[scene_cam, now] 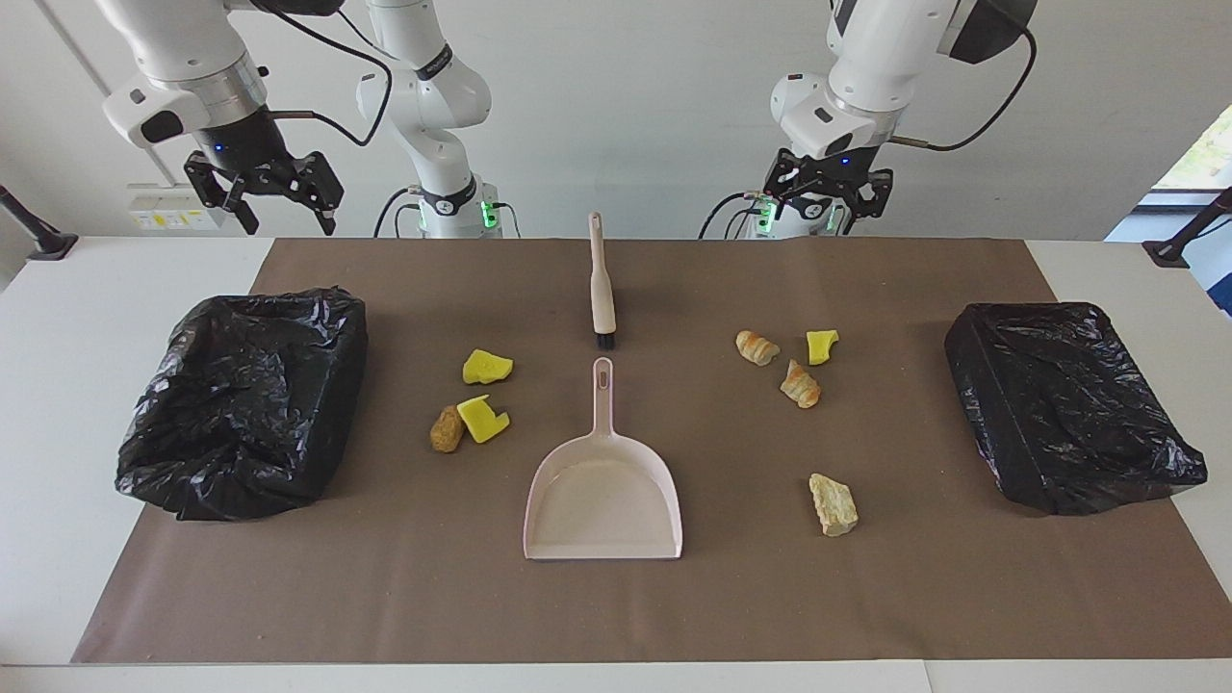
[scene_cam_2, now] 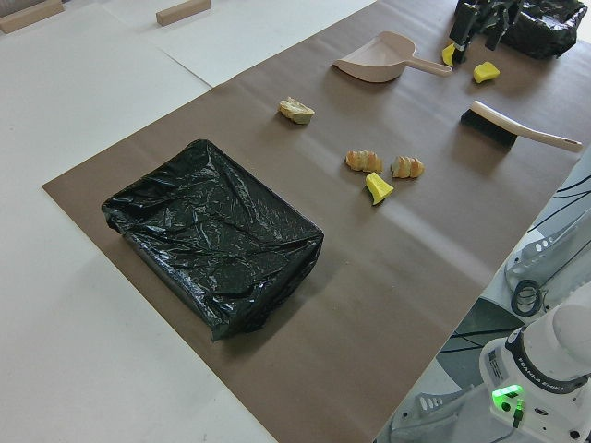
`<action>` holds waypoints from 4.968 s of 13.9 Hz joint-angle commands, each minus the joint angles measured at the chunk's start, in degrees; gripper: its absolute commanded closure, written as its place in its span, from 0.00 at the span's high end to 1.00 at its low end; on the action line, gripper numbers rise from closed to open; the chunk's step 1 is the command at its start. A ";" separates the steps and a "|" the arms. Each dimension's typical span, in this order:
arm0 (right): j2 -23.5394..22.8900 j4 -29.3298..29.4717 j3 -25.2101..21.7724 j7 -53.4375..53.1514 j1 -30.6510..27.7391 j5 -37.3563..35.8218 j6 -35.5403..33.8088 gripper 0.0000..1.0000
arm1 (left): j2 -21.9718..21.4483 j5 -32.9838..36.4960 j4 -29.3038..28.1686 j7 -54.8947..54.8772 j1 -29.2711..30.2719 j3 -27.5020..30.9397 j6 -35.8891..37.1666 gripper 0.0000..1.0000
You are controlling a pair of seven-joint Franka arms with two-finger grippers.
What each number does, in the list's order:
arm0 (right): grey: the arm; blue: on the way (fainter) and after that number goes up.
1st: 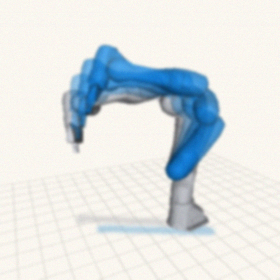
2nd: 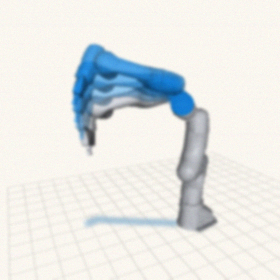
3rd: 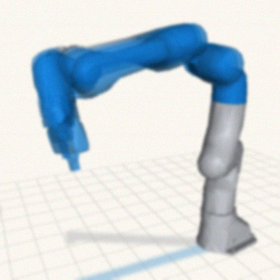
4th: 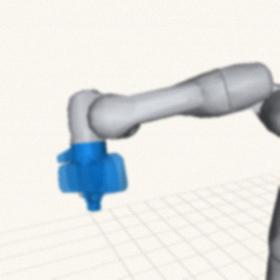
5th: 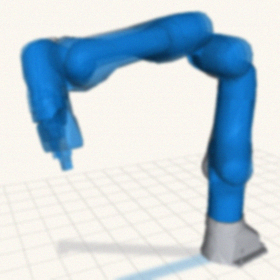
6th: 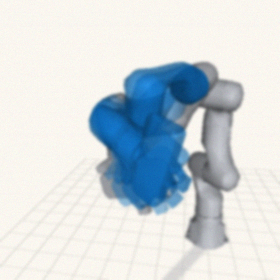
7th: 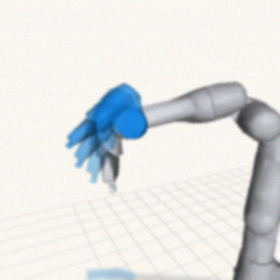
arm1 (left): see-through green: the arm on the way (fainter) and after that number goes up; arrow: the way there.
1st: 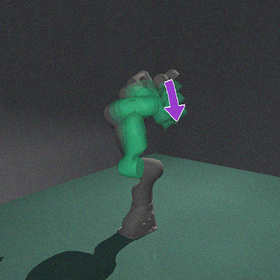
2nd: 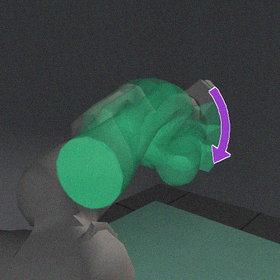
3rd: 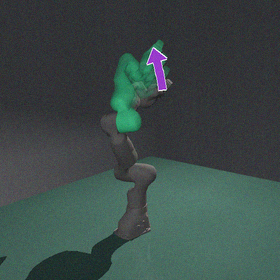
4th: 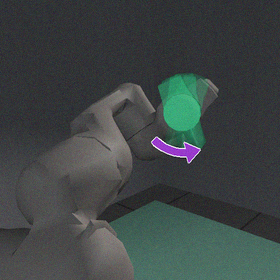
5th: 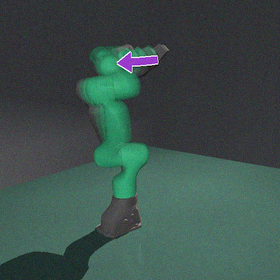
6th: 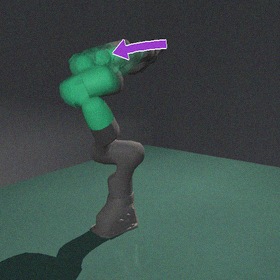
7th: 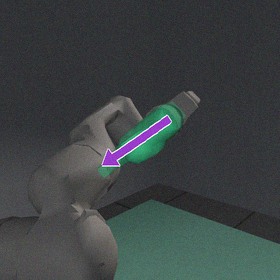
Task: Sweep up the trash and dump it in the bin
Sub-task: 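Reach the left gripper to the wooden brush handle and grasp it, then carry the brush with the left gripper toward the scraps near it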
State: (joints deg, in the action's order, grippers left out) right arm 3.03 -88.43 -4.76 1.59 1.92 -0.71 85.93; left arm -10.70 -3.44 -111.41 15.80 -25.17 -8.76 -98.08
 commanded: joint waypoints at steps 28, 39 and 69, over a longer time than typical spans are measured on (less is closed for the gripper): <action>0.66 -0.87 0.45 -0.62 -0.34 0.19 0.46 1.00 | 11.40 -0.26 -18.06 45.20 -33.45 1.38 -31.29 0.03; 0.66 -0.87 0.45 -0.62 -0.34 0.19 0.46 1.00 | 4.55 6.25 -16.65 40.55 -21.08 2.08 -18.56 0.00; 0.93 -0.96 0.63 -0.53 0.18 0.27 -1.72 1.00 | -9.44 0.72 -32.82 27.63 11.90 2.00 -7.82 0.00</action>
State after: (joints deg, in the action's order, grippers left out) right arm 3.03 -88.43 -4.74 1.59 2.00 -0.71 85.44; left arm -19.05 -0.36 -143.04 45.80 -13.70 -6.55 -103.98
